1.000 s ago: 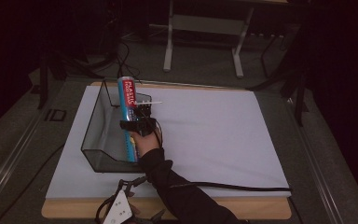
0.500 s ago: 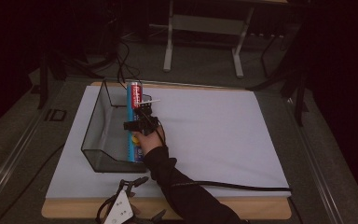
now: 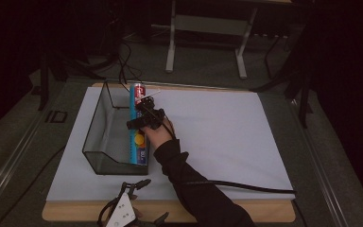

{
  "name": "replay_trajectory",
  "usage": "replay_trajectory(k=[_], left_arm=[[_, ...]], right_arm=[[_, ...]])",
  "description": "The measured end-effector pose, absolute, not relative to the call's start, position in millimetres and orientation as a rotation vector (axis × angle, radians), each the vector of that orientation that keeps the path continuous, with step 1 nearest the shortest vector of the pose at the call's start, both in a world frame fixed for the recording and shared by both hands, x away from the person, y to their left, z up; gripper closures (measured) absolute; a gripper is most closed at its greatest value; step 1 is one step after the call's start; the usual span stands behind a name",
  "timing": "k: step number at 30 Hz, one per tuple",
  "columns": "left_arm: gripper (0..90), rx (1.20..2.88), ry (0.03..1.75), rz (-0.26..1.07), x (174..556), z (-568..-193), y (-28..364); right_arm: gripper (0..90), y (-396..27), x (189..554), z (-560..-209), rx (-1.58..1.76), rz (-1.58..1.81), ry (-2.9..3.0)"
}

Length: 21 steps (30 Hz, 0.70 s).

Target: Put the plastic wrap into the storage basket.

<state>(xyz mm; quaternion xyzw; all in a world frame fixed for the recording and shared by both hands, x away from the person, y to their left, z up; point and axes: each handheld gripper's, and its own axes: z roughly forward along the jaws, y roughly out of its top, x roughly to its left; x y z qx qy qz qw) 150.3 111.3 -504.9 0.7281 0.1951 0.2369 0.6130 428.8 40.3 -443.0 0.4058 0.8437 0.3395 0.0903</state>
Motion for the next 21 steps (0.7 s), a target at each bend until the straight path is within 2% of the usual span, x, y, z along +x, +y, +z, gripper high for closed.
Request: replay_trajectory(k=[6,21], left_arm=[[1.1,1.683,0.450,0.545,151,-505,110],[1.1,1.695,0.452,0.539,154,-507,105]], right_arm=[[16.6,23,428,-422,1.080,0.979,2.490],[16.1,-51,427,-398,0.985,0.970,2.395]])
